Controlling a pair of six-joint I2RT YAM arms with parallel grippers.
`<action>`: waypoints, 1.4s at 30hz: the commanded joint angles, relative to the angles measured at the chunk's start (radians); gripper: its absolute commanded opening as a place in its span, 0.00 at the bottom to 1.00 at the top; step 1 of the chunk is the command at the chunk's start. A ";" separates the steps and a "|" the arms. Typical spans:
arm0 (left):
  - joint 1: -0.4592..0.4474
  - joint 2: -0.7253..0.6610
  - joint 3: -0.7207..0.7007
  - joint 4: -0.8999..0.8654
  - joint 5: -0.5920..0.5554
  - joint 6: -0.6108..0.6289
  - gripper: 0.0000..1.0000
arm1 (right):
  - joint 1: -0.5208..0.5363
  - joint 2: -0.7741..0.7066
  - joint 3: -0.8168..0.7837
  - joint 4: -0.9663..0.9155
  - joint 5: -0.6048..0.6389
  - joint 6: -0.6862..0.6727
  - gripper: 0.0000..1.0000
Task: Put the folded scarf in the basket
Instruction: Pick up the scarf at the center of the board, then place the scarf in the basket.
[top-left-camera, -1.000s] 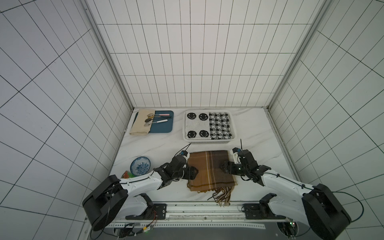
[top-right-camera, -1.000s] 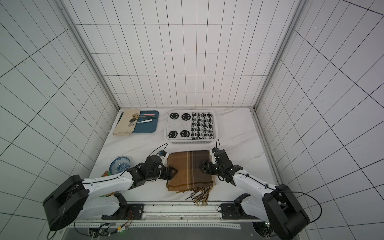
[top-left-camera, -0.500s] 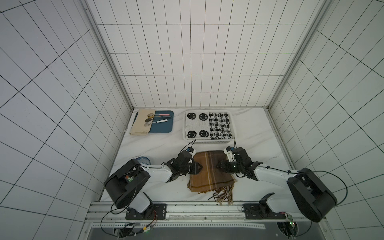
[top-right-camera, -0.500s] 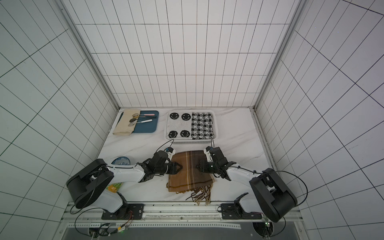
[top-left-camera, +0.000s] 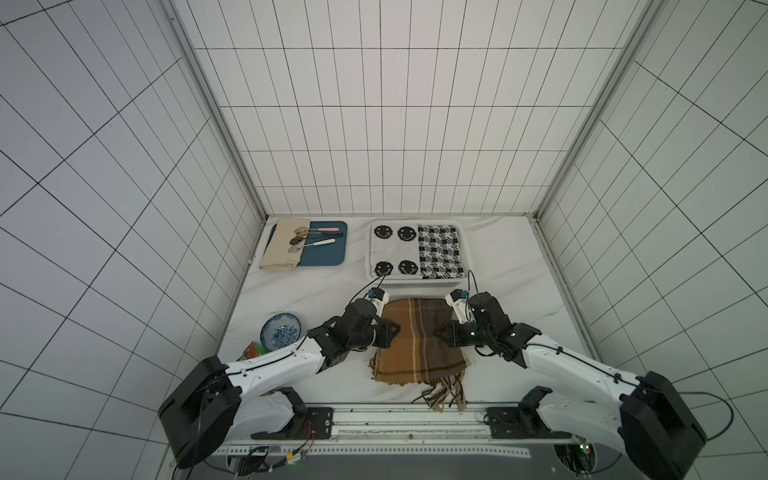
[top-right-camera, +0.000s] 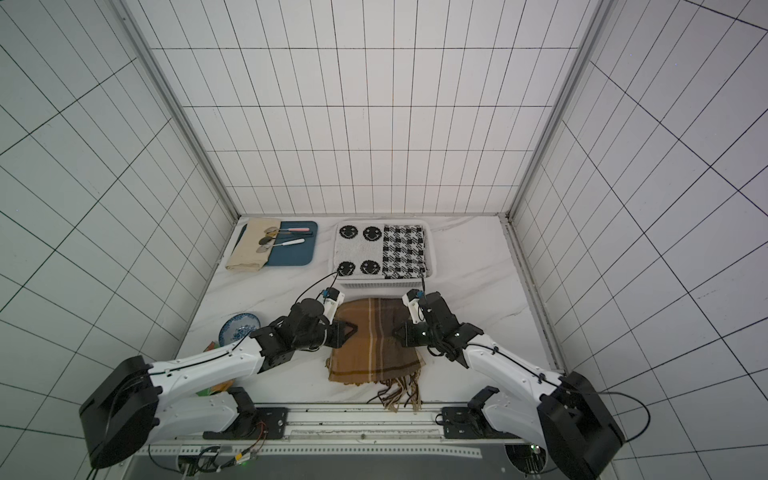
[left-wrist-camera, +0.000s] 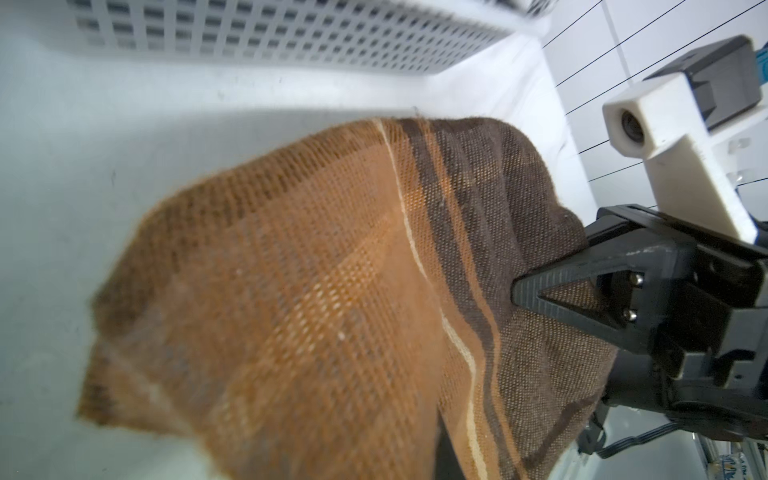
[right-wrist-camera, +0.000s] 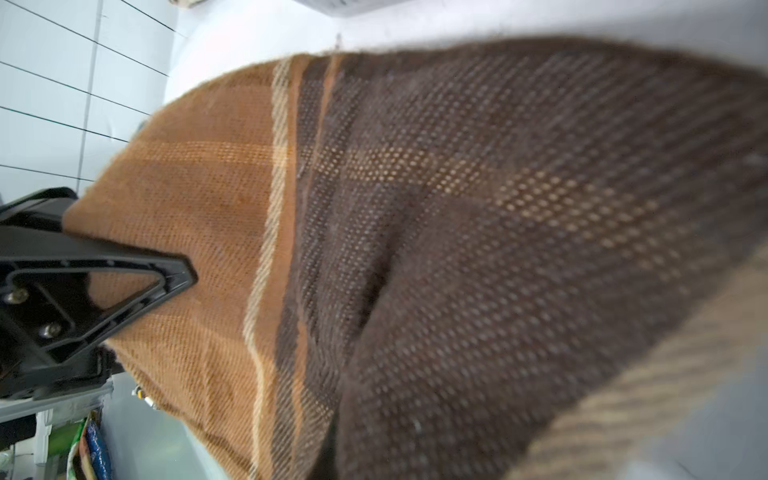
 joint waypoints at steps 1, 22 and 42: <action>-0.004 -0.048 0.115 -0.090 -0.041 0.030 0.00 | 0.022 -0.076 0.161 -0.191 0.075 -0.089 0.00; 0.352 0.464 0.945 -0.095 0.089 0.038 0.00 | -0.263 0.590 1.302 -0.657 0.172 -0.544 0.00; 0.457 0.763 1.064 0.005 0.167 -0.023 0.00 | -0.405 0.862 1.364 -0.521 -0.045 -0.443 0.00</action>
